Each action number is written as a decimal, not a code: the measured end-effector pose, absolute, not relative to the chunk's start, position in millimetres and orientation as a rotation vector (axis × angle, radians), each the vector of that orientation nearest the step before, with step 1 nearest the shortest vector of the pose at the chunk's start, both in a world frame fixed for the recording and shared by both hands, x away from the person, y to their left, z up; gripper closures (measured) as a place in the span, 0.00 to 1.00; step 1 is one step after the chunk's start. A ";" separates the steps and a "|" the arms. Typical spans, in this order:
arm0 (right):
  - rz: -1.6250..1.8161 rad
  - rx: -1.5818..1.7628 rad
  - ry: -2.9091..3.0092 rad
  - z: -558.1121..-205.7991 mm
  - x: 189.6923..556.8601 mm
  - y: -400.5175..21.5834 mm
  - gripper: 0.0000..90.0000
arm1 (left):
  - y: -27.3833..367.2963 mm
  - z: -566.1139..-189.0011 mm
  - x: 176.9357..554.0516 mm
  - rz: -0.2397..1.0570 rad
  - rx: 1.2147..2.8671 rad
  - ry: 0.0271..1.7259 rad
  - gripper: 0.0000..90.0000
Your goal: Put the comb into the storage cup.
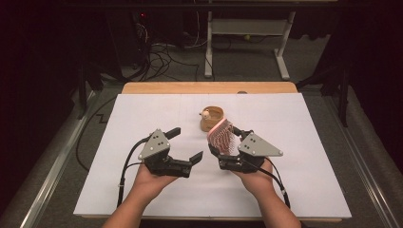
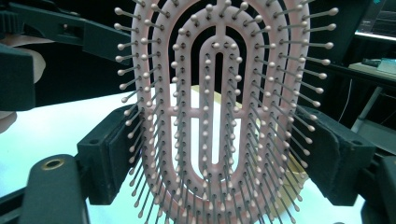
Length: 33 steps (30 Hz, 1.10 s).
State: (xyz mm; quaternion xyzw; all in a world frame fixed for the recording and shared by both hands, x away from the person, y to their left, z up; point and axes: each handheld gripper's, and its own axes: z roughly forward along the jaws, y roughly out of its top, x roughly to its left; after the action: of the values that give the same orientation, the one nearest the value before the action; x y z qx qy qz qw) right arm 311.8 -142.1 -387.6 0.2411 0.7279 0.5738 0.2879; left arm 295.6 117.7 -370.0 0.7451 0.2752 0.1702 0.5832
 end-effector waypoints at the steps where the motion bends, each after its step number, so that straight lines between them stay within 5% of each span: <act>1: 1.532 0.642 1.946 -387.8 311.7 -141.7 0.22 | 116.5 -369.5 295.8 0.399 1.742 0.640 0.00; 33: 1.528 0.603 1.956 -388.4 307.3 -131.9 0.22 | 78.1 -353.6 308.6 0.400 1.752 0.611 0.06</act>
State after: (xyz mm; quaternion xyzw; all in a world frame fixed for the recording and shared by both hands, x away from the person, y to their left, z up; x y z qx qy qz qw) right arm 307.3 -131.9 -388.4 0.2258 0.7331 0.5726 0.2893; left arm 308.6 78.1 -353.6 0.7504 0.2618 0.1711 0.5823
